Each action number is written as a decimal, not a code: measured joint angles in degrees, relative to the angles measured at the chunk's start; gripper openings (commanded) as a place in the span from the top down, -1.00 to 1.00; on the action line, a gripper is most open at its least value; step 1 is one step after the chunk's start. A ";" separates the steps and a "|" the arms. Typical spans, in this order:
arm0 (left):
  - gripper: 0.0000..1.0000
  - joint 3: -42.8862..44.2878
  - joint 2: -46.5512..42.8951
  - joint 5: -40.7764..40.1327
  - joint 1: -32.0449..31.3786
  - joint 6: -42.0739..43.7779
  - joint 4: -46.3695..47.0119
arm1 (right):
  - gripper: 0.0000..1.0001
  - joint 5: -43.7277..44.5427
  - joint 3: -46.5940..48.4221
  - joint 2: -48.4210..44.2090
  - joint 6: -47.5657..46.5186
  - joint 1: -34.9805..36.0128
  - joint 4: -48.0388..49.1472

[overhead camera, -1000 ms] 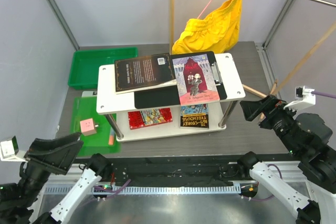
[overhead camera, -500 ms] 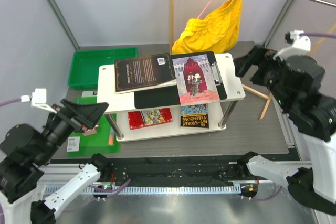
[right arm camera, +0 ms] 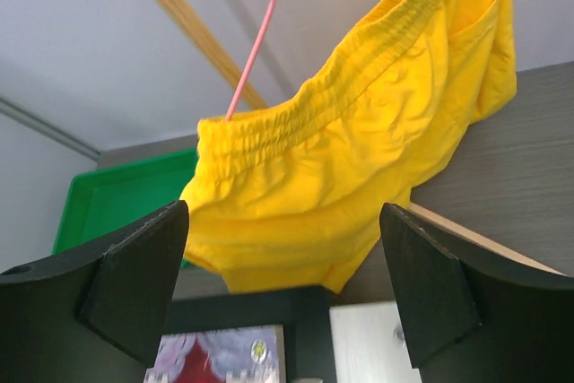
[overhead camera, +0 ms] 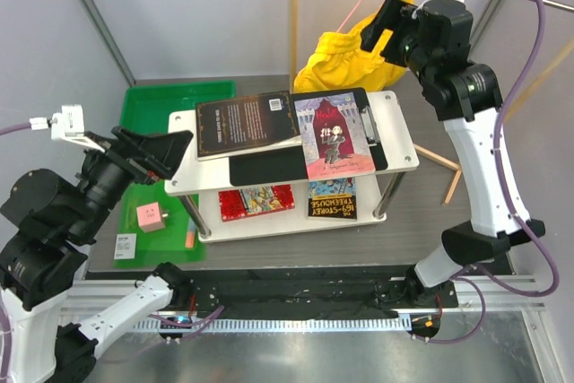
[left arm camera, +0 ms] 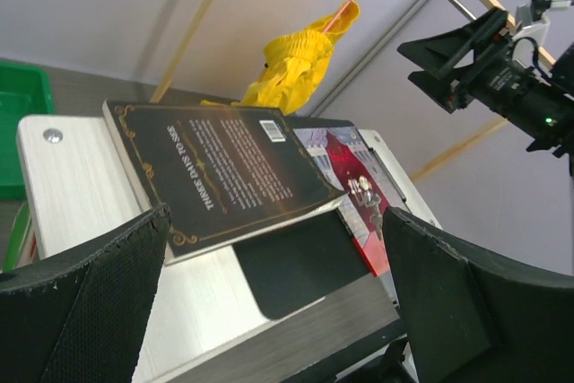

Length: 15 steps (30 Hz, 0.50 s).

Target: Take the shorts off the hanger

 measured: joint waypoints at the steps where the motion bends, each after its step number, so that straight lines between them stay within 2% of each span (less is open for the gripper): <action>1: -0.99 0.79 1.07 0.00 0.00 0.42 0.74 | -0.79 -0.81 0.46 1.18 0.52 -0.96 0.79; 8: -0.99 8.20 10.71 0.00 0.00 3.56 1.86 | -0.65 -3.28 5.57 9.75 5.99 -4.13 6.64; 12: -0.99 8.72 13.14 -0.28 0.00 5.05 0.55 | -0.58 -5.29 5.68 12.07 8.94 -4.79 10.10; 15: -1.00 7.91 13.55 -0.15 0.00 6.47 -0.20 | -0.45 -6.34 4.55 13.03 10.47 -4.98 13.99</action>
